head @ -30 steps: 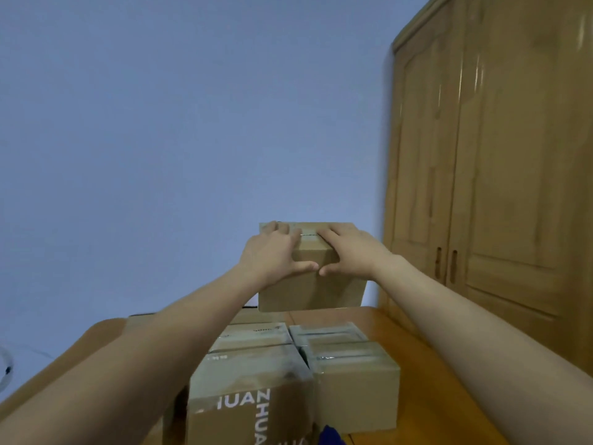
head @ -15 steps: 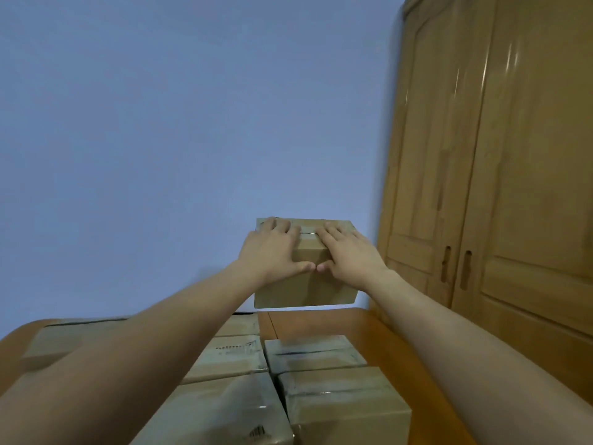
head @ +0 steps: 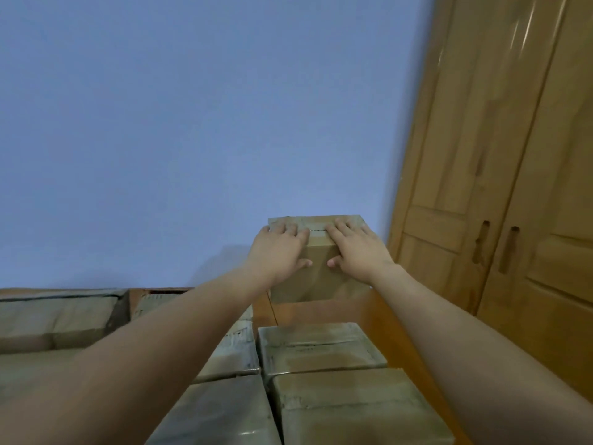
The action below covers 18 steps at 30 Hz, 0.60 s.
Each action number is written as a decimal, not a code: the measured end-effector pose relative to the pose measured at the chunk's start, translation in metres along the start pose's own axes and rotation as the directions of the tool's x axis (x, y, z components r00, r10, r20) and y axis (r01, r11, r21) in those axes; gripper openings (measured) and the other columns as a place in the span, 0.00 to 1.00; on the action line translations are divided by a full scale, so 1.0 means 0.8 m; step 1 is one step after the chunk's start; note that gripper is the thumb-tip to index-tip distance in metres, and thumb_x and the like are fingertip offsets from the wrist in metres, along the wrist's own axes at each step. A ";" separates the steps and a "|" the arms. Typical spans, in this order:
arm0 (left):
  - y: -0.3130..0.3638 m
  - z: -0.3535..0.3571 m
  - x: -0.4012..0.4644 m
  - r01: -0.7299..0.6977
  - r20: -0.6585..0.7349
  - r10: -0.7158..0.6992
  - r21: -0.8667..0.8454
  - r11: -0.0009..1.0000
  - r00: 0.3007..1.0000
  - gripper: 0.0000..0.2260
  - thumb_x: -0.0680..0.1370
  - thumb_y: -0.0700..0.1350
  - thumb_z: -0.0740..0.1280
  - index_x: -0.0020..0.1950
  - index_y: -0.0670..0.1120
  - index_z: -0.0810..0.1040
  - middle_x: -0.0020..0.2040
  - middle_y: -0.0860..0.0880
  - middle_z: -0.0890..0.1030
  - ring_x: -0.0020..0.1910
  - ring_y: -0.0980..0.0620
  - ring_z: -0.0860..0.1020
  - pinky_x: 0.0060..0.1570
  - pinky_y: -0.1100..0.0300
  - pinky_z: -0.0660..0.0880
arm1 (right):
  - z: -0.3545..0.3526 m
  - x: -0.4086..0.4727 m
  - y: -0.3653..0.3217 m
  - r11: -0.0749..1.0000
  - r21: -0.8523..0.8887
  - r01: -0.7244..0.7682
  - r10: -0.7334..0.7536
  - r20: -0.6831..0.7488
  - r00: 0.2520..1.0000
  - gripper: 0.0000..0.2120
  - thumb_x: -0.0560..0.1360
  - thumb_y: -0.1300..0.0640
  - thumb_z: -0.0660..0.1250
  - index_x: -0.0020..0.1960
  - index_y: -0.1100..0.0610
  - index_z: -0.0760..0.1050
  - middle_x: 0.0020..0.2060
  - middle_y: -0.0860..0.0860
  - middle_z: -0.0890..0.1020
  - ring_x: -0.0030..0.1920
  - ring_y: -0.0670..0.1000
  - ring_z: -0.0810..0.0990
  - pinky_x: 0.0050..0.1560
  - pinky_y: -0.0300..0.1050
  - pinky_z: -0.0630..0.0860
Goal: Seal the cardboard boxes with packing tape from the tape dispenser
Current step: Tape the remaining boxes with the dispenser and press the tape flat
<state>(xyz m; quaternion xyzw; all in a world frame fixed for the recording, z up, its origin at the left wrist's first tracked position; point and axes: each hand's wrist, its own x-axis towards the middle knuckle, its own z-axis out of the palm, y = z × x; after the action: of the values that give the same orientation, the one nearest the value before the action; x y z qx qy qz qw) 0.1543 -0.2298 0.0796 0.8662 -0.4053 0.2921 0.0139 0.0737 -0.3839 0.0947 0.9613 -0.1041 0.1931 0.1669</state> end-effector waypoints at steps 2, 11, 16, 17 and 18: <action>0.004 0.017 0.003 -0.001 0.037 0.001 0.005 1.000 0.999 0.29 0.79 0.60 0.58 0.75 0.47 0.59 0.74 0.45 0.65 0.73 0.44 0.62 0.66 0.49 0.64 | 0.019 0.001 0.001 1.000 0.027 -0.002 0.002 0.021 1.000 0.34 0.78 0.46 0.63 0.77 0.53 0.51 0.77 0.54 0.54 0.77 0.54 0.51 0.75 0.51 0.50; 0.016 0.072 -0.001 -0.002 0.175 -0.008 0.061 0.998 0.984 0.25 0.78 0.60 0.61 0.69 0.46 0.67 0.66 0.43 0.73 0.67 0.43 0.69 0.64 0.50 0.64 | 0.093 0.002 -0.010 0.993 0.115 0.006 -0.022 0.139 0.990 0.35 0.78 0.48 0.64 0.78 0.52 0.50 0.78 0.52 0.52 0.77 0.53 0.50 0.75 0.51 0.50; 0.023 0.095 -0.017 0.025 0.251 -0.029 0.018 1.000 0.968 0.25 0.78 0.58 0.62 0.68 0.44 0.66 0.66 0.43 0.73 0.66 0.44 0.70 0.60 0.51 0.67 | 0.116 -0.008 -0.021 0.987 0.163 -0.011 -0.026 0.224 0.974 0.33 0.79 0.49 0.62 0.78 0.50 0.49 0.78 0.50 0.51 0.77 0.51 0.50 0.75 0.52 0.50; 0.025 0.098 -0.020 0.034 0.268 -0.036 0.012 0.999 0.963 0.24 0.79 0.57 0.62 0.69 0.44 0.66 0.66 0.43 0.72 0.66 0.43 0.69 0.59 0.51 0.68 | 0.118 -0.010 -0.024 0.986 0.167 -0.016 -0.025 0.238 0.971 0.33 0.79 0.49 0.62 0.78 0.50 0.49 0.78 0.50 0.52 0.77 0.51 0.50 0.74 0.54 0.50; 0.026 0.101 -0.023 0.043 0.288 -0.044 0.012 0.999 0.957 0.23 0.79 0.56 0.62 0.68 0.44 0.67 0.66 0.43 0.72 0.66 0.43 0.69 0.59 0.51 0.68 | 0.121 -0.011 -0.027 0.986 0.168 -0.018 -0.026 0.258 0.966 0.32 0.80 0.49 0.61 0.78 0.50 0.50 0.78 0.50 0.52 0.77 0.51 0.50 0.74 0.56 0.51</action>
<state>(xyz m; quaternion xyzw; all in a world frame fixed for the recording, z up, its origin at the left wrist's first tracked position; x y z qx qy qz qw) 0.1703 -0.2526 -0.0013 0.9082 -0.3830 0.1639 -0.0413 0.1039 -0.3979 0.0005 0.9891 -0.1063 0.0736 0.0704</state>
